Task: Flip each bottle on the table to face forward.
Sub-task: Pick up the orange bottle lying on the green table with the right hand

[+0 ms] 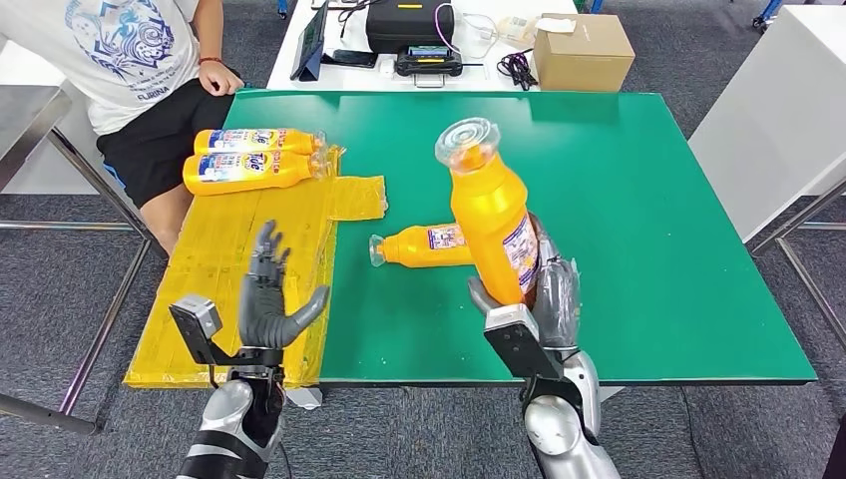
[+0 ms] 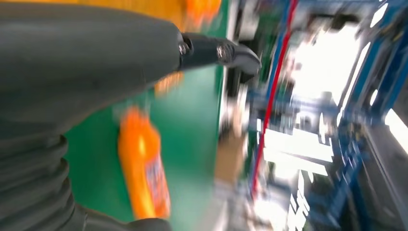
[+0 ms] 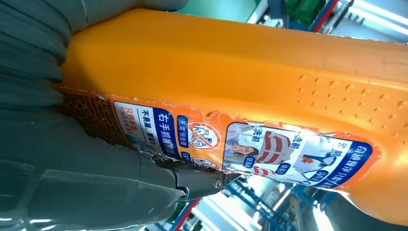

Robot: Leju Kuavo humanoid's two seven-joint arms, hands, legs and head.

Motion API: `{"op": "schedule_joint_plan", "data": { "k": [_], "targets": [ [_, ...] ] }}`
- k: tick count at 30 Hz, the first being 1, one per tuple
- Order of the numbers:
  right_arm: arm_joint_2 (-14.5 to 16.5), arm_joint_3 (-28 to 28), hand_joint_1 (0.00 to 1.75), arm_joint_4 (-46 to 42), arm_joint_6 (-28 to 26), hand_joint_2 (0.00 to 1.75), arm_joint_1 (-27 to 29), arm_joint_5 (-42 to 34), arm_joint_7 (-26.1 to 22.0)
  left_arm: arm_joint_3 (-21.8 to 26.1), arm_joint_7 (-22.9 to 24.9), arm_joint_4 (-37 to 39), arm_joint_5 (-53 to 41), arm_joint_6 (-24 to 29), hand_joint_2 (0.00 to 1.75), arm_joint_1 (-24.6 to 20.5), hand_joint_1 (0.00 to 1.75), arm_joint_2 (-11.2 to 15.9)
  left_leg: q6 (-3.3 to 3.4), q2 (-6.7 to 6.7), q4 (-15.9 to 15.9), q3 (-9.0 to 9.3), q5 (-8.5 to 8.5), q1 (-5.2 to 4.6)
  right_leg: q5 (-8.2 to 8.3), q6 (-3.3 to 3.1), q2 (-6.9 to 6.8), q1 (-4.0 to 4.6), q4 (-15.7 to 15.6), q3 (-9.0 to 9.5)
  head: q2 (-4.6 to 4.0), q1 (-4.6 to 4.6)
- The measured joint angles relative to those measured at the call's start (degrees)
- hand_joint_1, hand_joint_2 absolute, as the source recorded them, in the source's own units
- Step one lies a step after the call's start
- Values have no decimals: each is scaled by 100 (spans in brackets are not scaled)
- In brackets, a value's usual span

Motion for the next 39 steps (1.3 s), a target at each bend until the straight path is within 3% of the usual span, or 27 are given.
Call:
{"op": "schedule_joint_plan", "data": {
  "k": [4, 14, 19, 39],
  "targets": [
    [148, -4, 175, 481, -1, 175, 60, 142, -419, -348, 328, -13, 450, -652, 175, 5, 0, 27, 0, 0, 0, -1, -1, 0, 0, 0, 0, 0, 0, 0, 0, -1],
    [311, 69, 175, 943, -4, 175, 55, 209, -556, -661, 455, 30, 560, -983, 175, -11, 0, 79, -1, 1, -1, -1, -1, 1, 0, 0, 0, 2, 0, -2, 0, 0],
    [504, 459, 175, 1588, -107, 175, -94, 461, -601, -1002, 597, 477, 644, -1364, 175, -154, 0, 143, -1, 1, -1, -1, -1, 1, 0, 0, 0, 1, 1, -1, 0, -1],
    [634, 787, 175, 2171, 28, 175, -266, 389, -602, -1132, 599, 842, 608, -1397, 175, -210, 0, 190, -1, 2, -1, -1, -1, 1, 0, 0, 1, 1, 1, -2, 0, 0]
  ]
}}
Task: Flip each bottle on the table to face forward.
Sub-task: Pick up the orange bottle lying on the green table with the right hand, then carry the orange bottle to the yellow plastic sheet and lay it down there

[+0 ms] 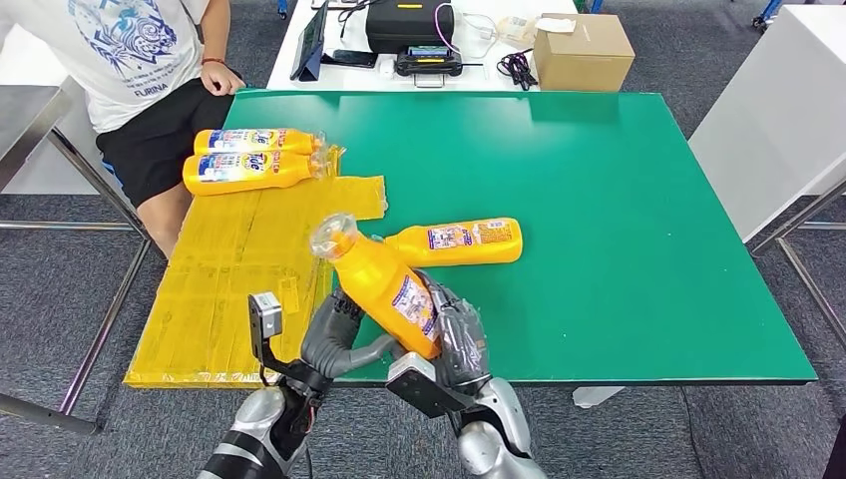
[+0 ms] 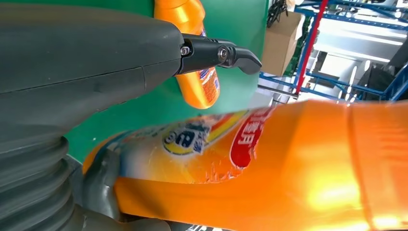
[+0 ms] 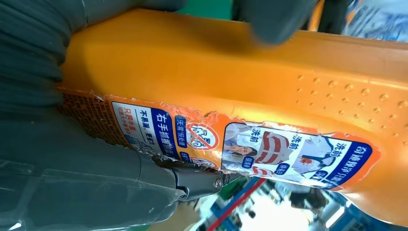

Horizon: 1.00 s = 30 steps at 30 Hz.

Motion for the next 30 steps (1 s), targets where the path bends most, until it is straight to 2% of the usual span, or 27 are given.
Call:
{"op": "schedule_joint_plan", "data": {
  "k": [9, 18, 30],
  "targets": [
    [95, 456, 175, 732, 494, 175, -218, -119, 1, 14, 38, 65, 354, 14, 175, -17, 0, 1, 0, 0, 0, -1, 0, 0, 0, 0, 0, 0, 0, -2, 0, -1],
    [143, 653, 175, 1487, 524, 175, -495, -87, 28, 152, 89, 192, 603, -135, 175, 10, 0, 5, 0, 7, 0, 0, 0, 0, 0, 0, 2, 0, 0, -3, 0, -1],
    [185, 704, 175, 1855, 531, 175, -646, -39, 57, 241, 90, 259, 608, -129, 175, 27, 0, 5, 0, 9, 0, 0, 0, 0, 0, 0, 2, 0, 0, -6, 0, -1]
  ]
}}
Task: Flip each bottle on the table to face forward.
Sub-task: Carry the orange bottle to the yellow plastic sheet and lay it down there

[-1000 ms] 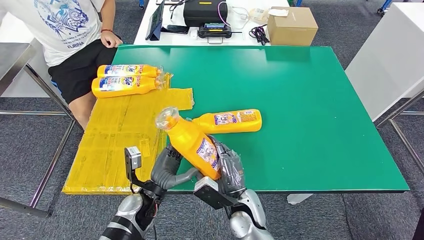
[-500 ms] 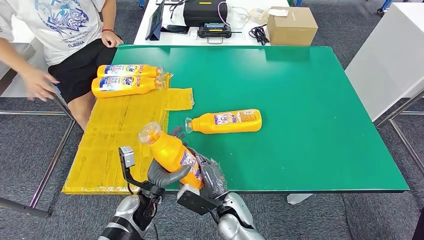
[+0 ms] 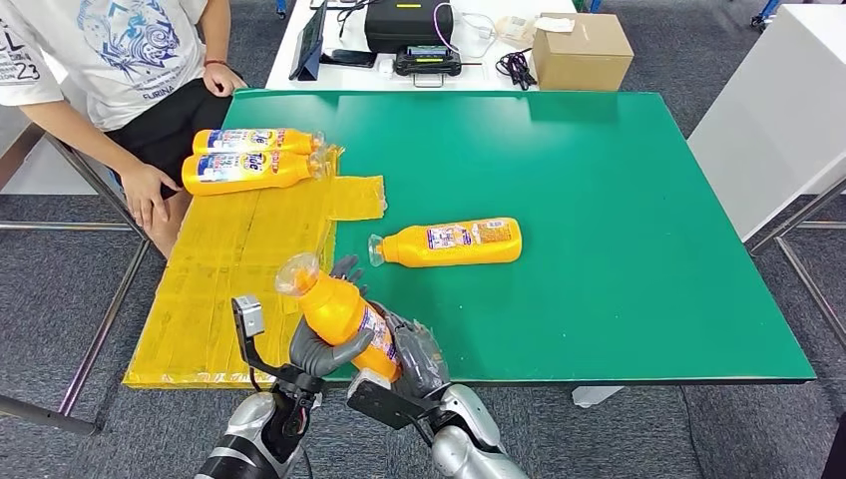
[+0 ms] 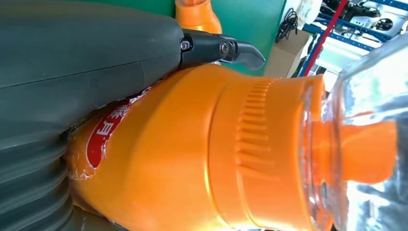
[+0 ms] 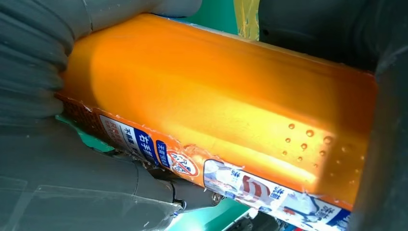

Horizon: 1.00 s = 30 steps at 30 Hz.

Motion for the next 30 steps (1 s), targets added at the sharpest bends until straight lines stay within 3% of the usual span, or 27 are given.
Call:
{"op": "schedule_joint_plan", "data": {
  "k": [2, 6, 18, 25, 26, 28, 30],
  "targets": [
    [10, 1, 175, 46, -4, 175, -21, 9, 3, 1, -14, 1, -10, -1, 175, 2, 5, 1, 0, 0, 0, 0, 0, 0, 0, 0, 0, 0, 0, 0, 0, 0],
    [26, 1, 175, 86, -43, 175, -34, -17, 1, -1, -75, 1, -125, -11, 175, 6, 175, 10, 0, 0, 0, 0, 0, 0, 0, 0, 0, 0, 0, 0, 0, 0],
    [26, -51, 173, -140, -287, 175, -26, 20, 59, -17, -258, -224, -384, -140, 175, -13, 175, 49, 0, 0, 0, 0, 0, 0, 0, 0, 0, 0, 0, 1, 0, 1],
    [26, -75, 164, -277, -304, 175, -48, 77, 147, -12, -256, -307, -359, -186, 175, -41, 175, 50, 0, -1, 0, 0, 1, 0, 1, 0, 0, 0, 1, 1, 0, 2],
    [26, -81, 152, -291, -307, 175, -54, 83, 152, -11, -252, -310, -359, -190, 175, -50, 175, 50, 0, -1, 0, 0, 1, 0, 1, 0, 0, 0, 1, 1, 0, 0],
    [26, -91, 70, -324, -321, 175, -62, 97, 168, -10, -246, -324, -360, -199, 175, -67, 175, 50, 0, -1, 0, 0, 1, 0, 1, 0, 0, 0, 1, 1, 0, 0],
    [26, -102, 0, -373, -390, 87, -62, 114, 201, -7, -240, -350, -361, -204, 175, -81, 175, 50, 0, -1, 0, 0, 1, 0, 1, 0, 0, 0, 1, 1, 0, 1]
  ]
}}
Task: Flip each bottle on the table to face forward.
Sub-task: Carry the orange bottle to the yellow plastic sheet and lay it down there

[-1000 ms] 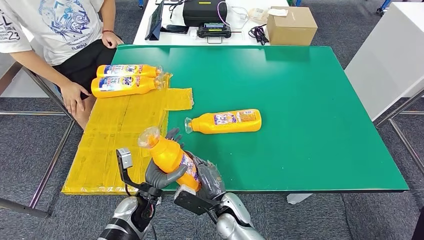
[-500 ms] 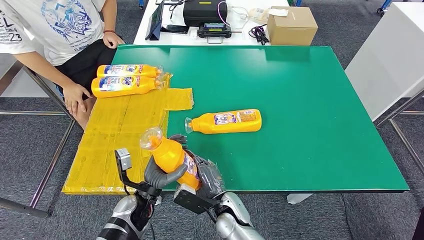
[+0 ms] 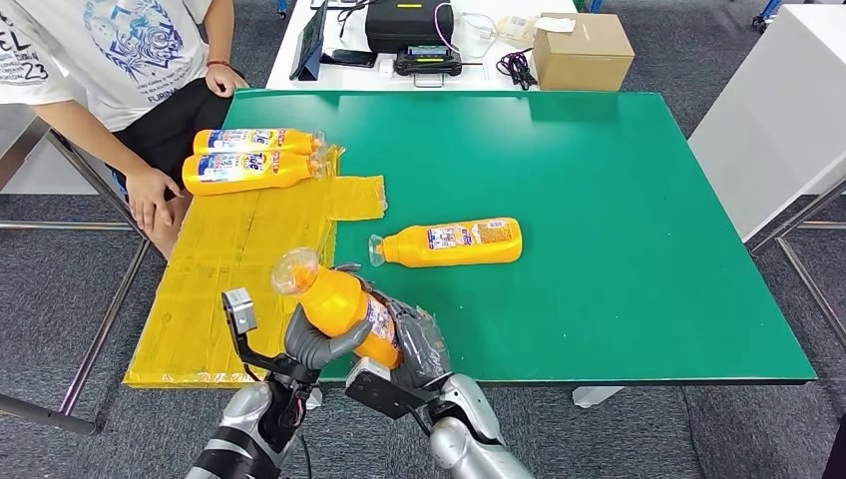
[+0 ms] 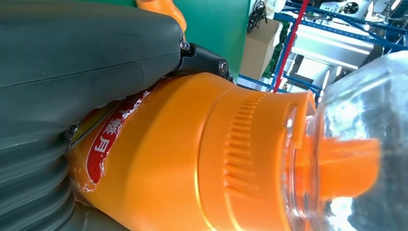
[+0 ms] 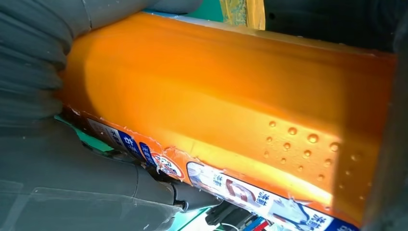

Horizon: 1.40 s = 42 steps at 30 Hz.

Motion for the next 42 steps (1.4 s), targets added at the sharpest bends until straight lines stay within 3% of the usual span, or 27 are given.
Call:
{"op": "schedule_joint_plan", "data": {
  "k": [2, 15, 23, 30, 38, 42],
  "targets": [
    [2, -25, 0, -69, -134, 0, 1, 11, 59, 3, 5, -47, -6, 20, 175, -10, 175, 0, 0, 0, 0, 0, 0, 0, 0, 0, 0, 0, 0, 0, 0, 0],
    [10, -219, 0, -1155, -552, 0, 183, -75, 215, 31, -182, -452, -545, 839, 175, -44, 175, 2, 0, -1, 0, -1, 0, 0, 0, 0, 0, 0, 0, 0, 0, 0],
    [-55, -361, 0, -2450, -911, 0, 407, -353, 131, 298, -582, -472, -2020, 2699, 175, -299, 175, 88, -1, 0, 0, -2, 1, 0, 1, 1, 0, 0, 0, -3, 0, 1],
    [-66, -300, 0, -3236, -934, 0, 445, -744, -190, 715, -951, 96, -4116, 4868, 175, -1100, 175, 333, -2, 1, 0, -1, 5, 2, 2, 0, 0, 1, 4, -1, 0, 1],
    [-64, -217, 0, -3725, -1189, 0, 505, -1212, -562, 986, -940, 729, -4784, 5483, 175, -1539, 175, 527, -1, -1, 0, -4, 5, 0, 2, 1, 0, -1, 3, -1, 0, 2],
    [-63, -199, 0, -3927, -1265, 0, 543, -1491, -593, 1220, -620, 1072, -6082, 5777, 175, -1758, 175, 609, -1, 0, 0, -4, 5, 0, 2, 1, 0, 0, 3, -2, 0, 2]
  ]
}}
